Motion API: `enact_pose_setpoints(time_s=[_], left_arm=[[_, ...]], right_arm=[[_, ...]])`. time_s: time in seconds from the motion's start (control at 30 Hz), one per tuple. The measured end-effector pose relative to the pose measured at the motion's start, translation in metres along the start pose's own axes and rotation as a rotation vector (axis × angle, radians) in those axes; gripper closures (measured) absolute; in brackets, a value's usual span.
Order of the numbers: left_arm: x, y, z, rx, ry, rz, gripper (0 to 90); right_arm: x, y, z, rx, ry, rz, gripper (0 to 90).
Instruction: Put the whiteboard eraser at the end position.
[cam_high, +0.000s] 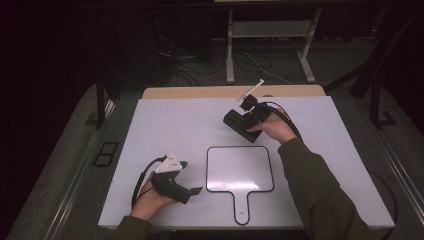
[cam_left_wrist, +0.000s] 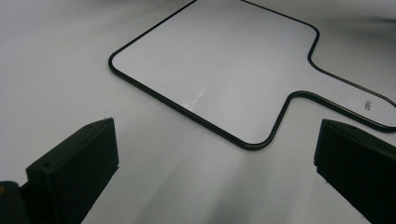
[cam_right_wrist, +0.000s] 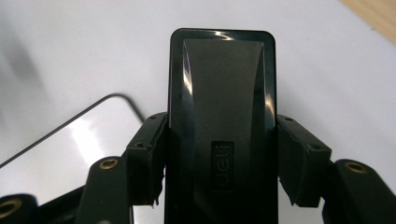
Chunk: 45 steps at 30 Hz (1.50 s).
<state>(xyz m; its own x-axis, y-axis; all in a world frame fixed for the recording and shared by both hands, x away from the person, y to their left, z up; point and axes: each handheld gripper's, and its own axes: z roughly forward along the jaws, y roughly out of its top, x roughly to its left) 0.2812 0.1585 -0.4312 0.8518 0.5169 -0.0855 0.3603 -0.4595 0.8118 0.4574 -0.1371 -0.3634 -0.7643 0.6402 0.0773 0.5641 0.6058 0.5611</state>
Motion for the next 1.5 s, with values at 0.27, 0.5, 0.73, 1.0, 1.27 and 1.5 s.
enact_pose_setpoints(time_s=[0.27,0.5,0.73,1.0,1.27,1.5], left_arm=[[-0.001,0.001,0.000,-0.001,-0.001,0.001,0.0],[-0.001,0.000,-0.001,-0.005,-0.004,-0.001,0.0],[-0.001,0.000,-0.002,-0.007,-0.004,-0.005,0.0],[0.000,0.000,-0.001,-0.005,-0.004,-0.001,0.0],[0.003,0.001,0.005,-0.008,-0.009,-0.008,0.0],[0.003,0.000,0.004,-0.008,-0.004,-0.001,0.0]], right_arm=[[-0.018,0.013,0.014,0.002,-0.021,0.035,38.7],[-0.033,0.012,0.043,0.061,-0.039,0.052,38.7],[-0.041,0.009,0.063,0.082,-0.042,0.056,38.6],[-0.039,0.005,0.061,0.031,-0.048,0.057,36.1],[-0.038,-0.004,0.037,-0.064,-0.066,0.059,26.8],[-0.027,-0.019,0.018,-0.146,-0.062,0.061,23.4]])
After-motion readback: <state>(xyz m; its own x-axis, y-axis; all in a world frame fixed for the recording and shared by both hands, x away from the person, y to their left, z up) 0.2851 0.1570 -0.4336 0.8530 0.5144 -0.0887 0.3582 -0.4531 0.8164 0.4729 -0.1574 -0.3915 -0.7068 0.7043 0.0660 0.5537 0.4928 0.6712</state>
